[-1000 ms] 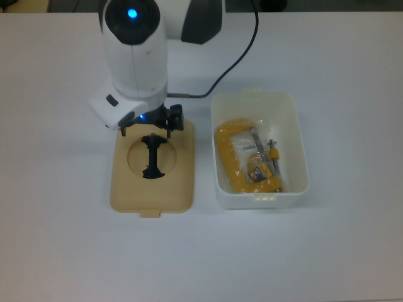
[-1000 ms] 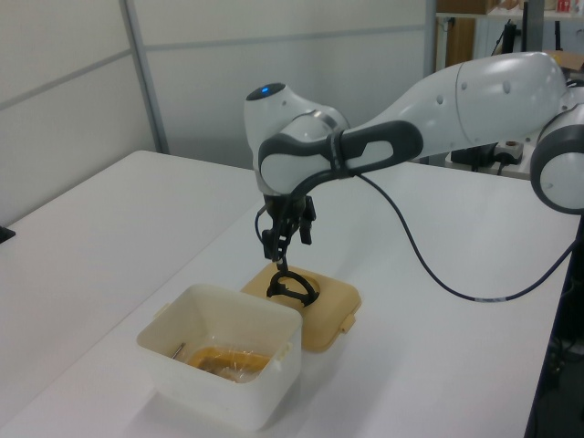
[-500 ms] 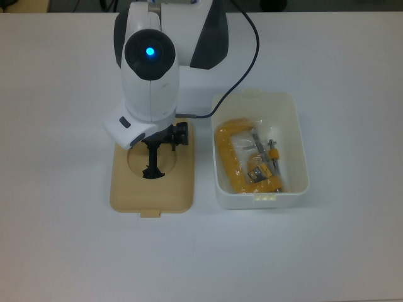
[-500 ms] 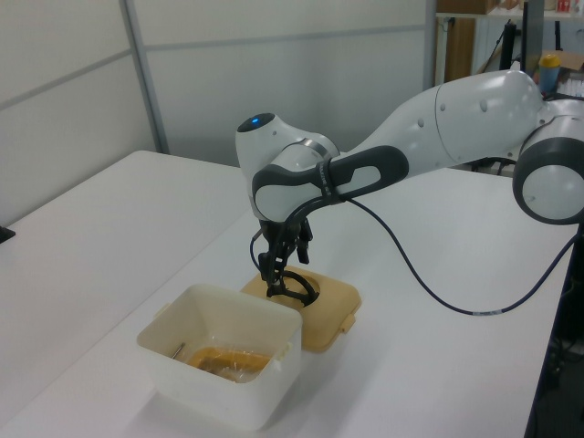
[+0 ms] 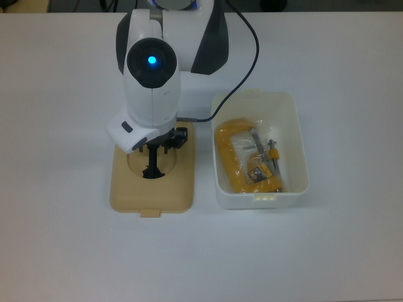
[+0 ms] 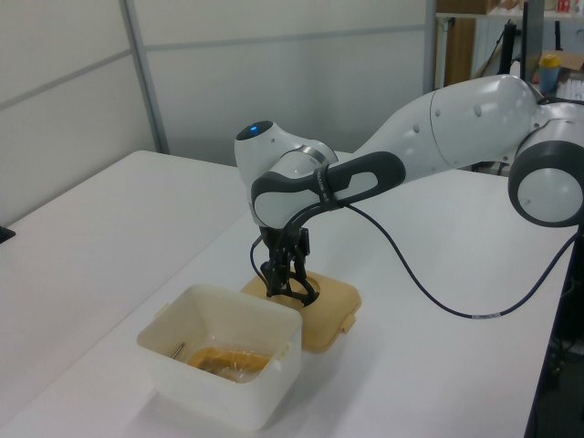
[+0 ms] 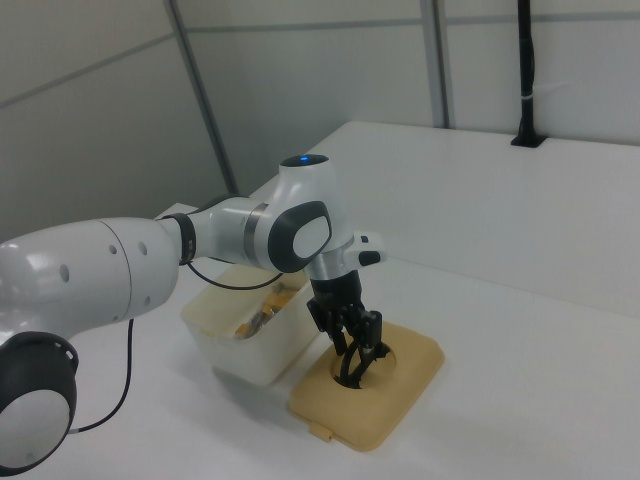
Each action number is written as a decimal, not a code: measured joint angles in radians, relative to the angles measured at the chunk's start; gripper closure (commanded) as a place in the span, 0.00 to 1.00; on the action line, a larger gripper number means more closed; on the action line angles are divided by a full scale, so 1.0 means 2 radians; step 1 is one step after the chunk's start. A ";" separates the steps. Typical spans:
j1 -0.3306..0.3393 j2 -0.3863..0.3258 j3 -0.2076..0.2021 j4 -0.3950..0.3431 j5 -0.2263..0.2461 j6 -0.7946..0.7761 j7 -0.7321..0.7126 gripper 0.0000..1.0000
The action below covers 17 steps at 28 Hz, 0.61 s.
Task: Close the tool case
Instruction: 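Close the gripper around the black lid handle, then lift the tan lid up off the table by its handle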
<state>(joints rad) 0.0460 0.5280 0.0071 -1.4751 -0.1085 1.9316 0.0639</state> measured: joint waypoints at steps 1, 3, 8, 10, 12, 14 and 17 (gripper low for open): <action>0.000 0.000 0.000 0.000 0.000 0.000 0.000 0.77; 0.000 0.000 0.000 0.000 0.000 0.000 0.000 0.78; 0.000 0.000 0.000 0.002 0.000 0.000 0.001 0.84; 0.000 -0.001 0.000 0.003 0.000 0.000 0.001 0.86; 0.000 -0.003 -0.001 0.005 0.000 0.000 0.002 0.87; -0.001 -0.005 -0.003 0.006 0.000 0.000 0.002 0.88; -0.001 -0.011 -0.005 0.008 0.000 0.000 0.002 0.88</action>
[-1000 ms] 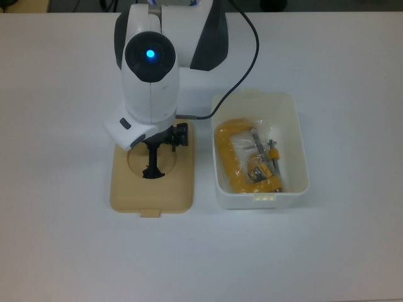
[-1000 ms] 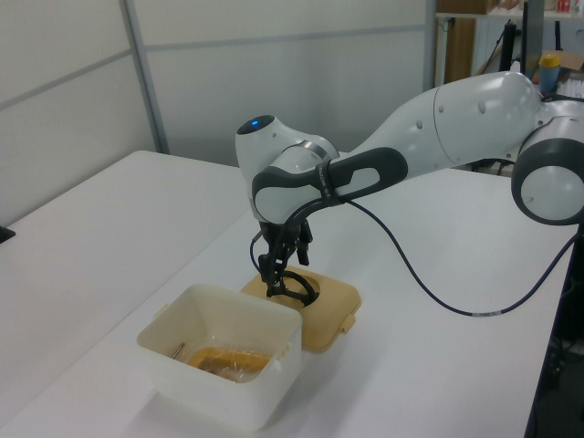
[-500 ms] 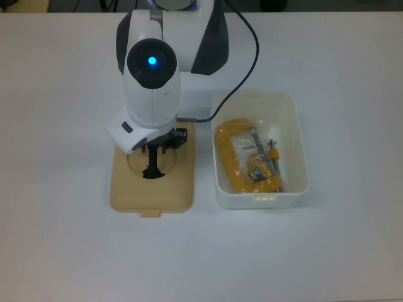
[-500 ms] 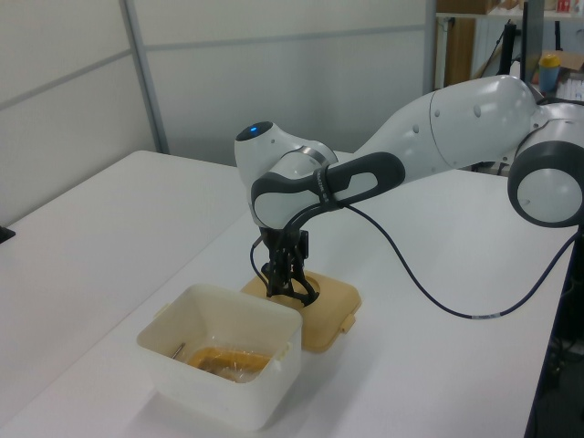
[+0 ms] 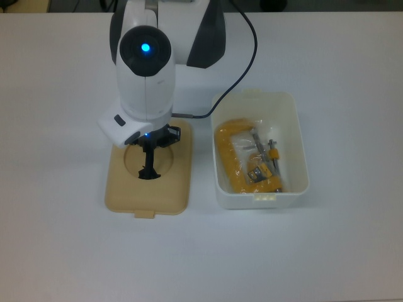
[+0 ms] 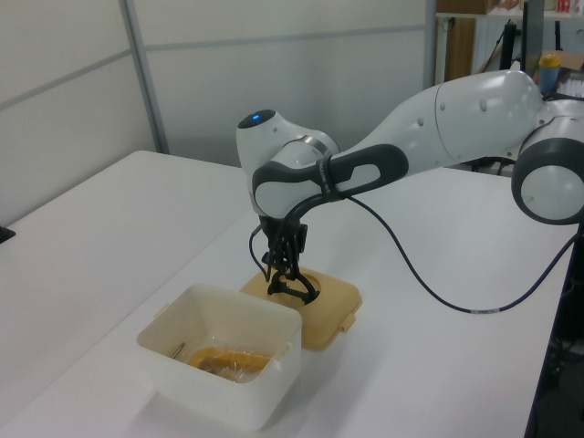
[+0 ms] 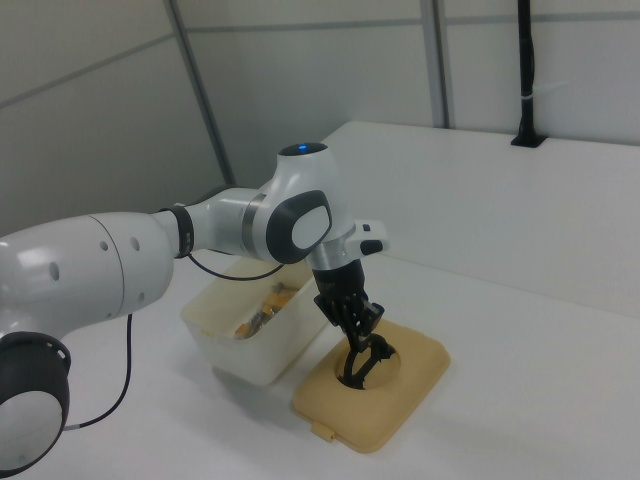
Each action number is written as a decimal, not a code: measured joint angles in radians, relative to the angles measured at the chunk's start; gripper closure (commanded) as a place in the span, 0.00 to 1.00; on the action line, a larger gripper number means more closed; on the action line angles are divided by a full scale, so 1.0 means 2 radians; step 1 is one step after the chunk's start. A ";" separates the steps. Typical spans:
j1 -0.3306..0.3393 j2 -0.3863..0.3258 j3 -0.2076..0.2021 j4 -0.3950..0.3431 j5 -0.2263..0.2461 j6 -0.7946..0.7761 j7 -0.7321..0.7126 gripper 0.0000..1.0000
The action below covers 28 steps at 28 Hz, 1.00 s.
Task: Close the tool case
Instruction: 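Lift the tan lid up off the table by its handle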
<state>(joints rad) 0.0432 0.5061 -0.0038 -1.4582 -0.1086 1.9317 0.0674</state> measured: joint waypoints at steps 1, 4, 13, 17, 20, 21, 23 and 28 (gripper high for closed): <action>0.000 -0.002 -0.001 0.001 0.000 0.000 0.000 0.88; -0.001 -0.009 -0.002 0.001 0.000 -0.002 0.000 0.91; -0.009 -0.048 -0.003 0.002 0.000 -0.041 0.000 0.99; -0.016 -0.066 -0.003 0.003 0.000 -0.058 -0.002 1.00; -0.017 -0.074 -0.003 0.007 0.000 -0.069 -0.002 1.00; -0.017 -0.075 -0.003 0.009 0.000 -0.073 -0.002 1.00; -0.017 -0.078 -0.003 0.015 0.000 -0.082 -0.002 1.00; -0.015 -0.090 0.000 0.031 0.000 -0.103 -0.002 1.00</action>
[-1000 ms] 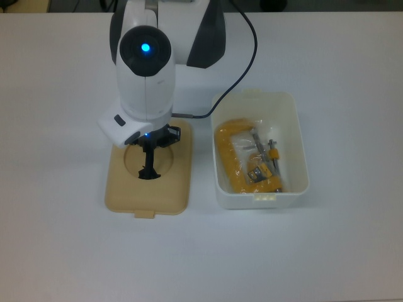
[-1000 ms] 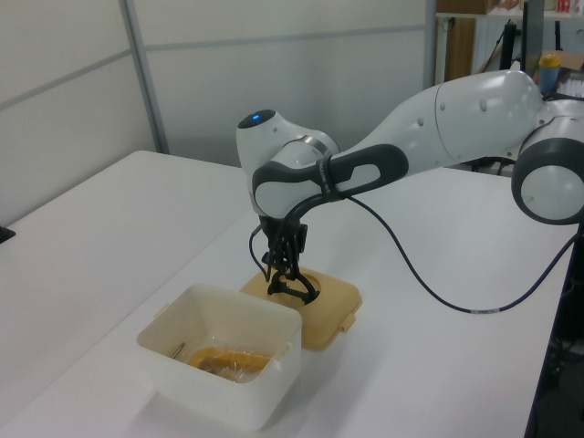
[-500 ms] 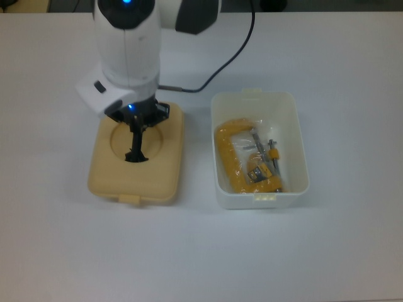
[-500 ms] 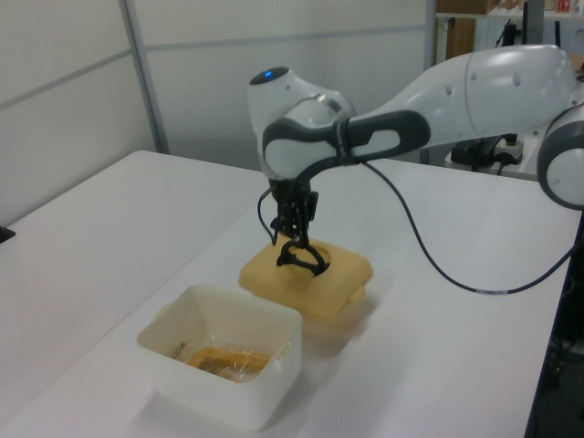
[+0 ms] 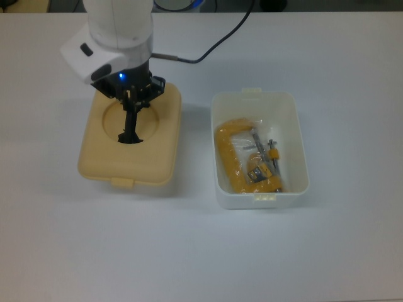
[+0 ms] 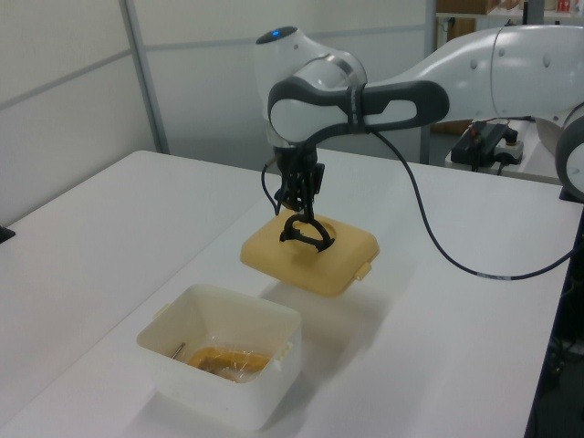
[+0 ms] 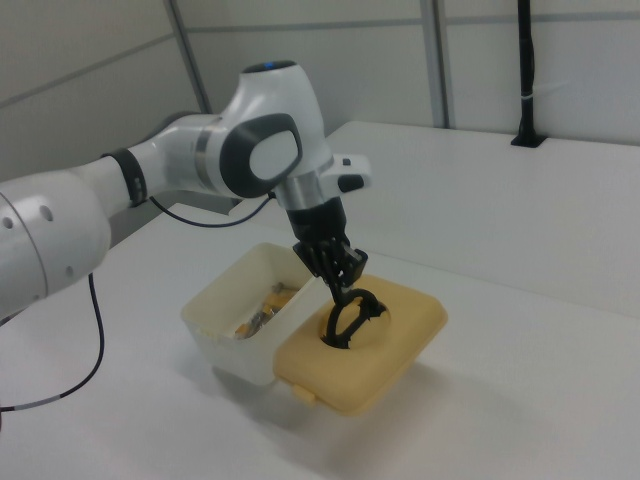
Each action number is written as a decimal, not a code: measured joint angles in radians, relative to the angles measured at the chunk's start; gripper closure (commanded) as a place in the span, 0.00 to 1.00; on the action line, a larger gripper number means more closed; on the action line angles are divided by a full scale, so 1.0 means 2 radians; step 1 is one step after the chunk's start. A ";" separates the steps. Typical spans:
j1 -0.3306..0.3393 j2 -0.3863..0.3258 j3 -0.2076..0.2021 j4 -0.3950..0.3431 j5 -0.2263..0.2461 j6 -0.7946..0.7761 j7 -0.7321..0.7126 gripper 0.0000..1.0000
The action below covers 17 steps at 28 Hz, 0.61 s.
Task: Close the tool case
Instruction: 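Lift the tan lid up off the table by its handle, then carry the lid over the white box and lower it onto the rim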
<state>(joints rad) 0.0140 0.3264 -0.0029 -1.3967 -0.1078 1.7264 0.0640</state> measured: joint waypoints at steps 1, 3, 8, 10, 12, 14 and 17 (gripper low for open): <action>0.001 -0.003 0.000 0.001 0.001 -0.003 0.000 1.00; 0.002 -0.009 0.001 0.003 0.004 -0.012 0.000 1.00; 0.005 -0.025 0.002 0.006 0.011 -0.023 0.002 1.00; 0.008 -0.029 0.002 0.013 0.012 -0.030 0.002 1.00; 0.013 -0.031 0.003 0.019 0.013 -0.036 0.002 1.00; 0.020 -0.032 0.003 0.023 0.013 -0.040 0.006 1.00; 0.034 -0.032 0.006 0.025 0.013 -0.041 0.019 1.00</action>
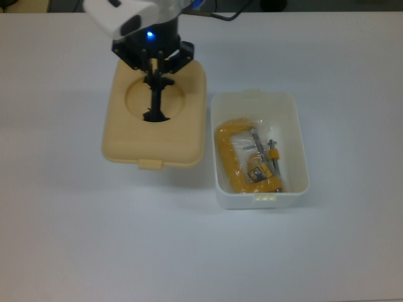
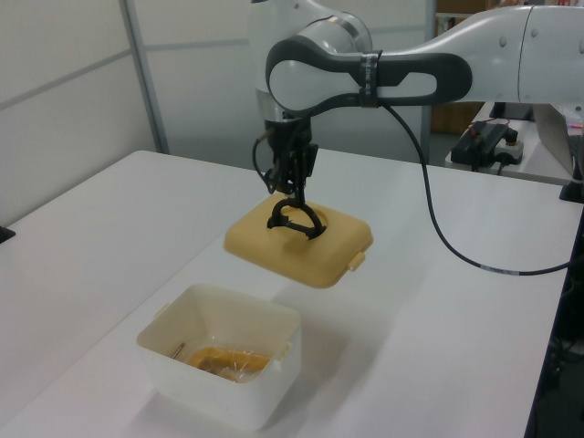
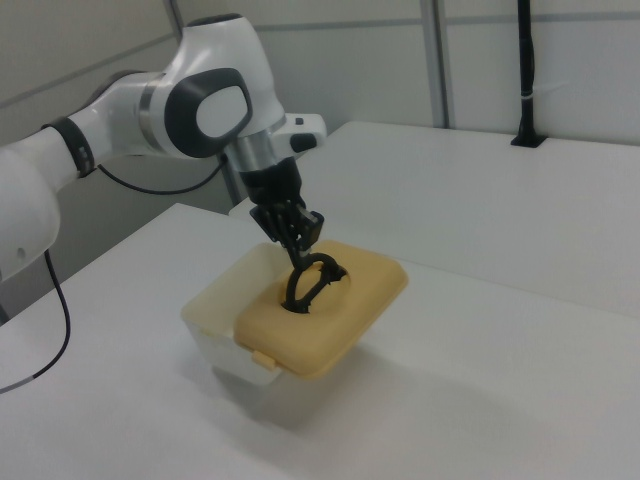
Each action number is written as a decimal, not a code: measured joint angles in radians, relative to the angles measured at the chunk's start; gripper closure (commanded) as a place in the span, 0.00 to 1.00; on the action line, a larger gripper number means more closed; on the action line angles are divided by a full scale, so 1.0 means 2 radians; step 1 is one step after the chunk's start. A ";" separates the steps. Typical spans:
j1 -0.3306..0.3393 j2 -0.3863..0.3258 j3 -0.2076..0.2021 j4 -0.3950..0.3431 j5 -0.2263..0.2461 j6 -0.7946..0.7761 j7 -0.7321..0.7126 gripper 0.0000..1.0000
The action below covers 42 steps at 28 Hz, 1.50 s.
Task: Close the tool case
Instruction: 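Carry the lid over the white box and lower it onto the rim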
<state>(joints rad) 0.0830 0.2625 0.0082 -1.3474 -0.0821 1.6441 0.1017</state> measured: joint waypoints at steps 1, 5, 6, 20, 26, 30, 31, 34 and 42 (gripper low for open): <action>0.004 0.000 0.001 0.000 0.000 0.000 0.004 1.00; 0.027 0.001 0.002 0.000 0.000 0.000 0.017 1.00; 0.032 0.001 0.003 0.000 0.000 0.000 0.020 1.00; 0.094 0.019 0.003 0.000 0.000 0.007 0.047 1.00; 0.105 0.038 0.003 0.000 0.000 0.036 0.062 1.00; 0.110 0.045 0.003 0.000 0.000 0.052 0.072 1.00; 0.111 0.046 0.003 0.000 0.000 0.055 0.074 1.00; 0.118 0.050 0.004 0.000 0.000 0.062 0.082 1.00; 0.129 0.054 0.004 0.001 0.000 0.073 0.099 1.00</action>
<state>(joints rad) 0.3408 0.3710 0.0152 -1.3464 -0.0824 1.7896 0.2997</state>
